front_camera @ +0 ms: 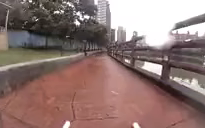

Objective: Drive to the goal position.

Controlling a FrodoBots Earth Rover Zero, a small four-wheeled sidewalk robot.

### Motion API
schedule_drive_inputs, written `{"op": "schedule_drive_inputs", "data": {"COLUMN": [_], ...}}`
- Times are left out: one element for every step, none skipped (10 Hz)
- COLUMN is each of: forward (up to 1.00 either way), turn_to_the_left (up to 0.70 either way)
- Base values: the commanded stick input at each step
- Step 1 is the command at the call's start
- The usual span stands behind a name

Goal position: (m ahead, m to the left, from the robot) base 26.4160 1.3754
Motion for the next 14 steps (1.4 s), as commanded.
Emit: {"op": "schedule_drive_inputs", "data": {"forward": [0.5,0.5,0.5,0.5,0.5,0.5,0.5,0.5,0.5,0.5,0.5,0.5,0.5,0.5], "turn_to_the_left": [0.5,0.5,0.48,0.4,0.0,0.0,0.0,0.0,0.0,0.0,0.0,0.0,0.0,0.0]}}
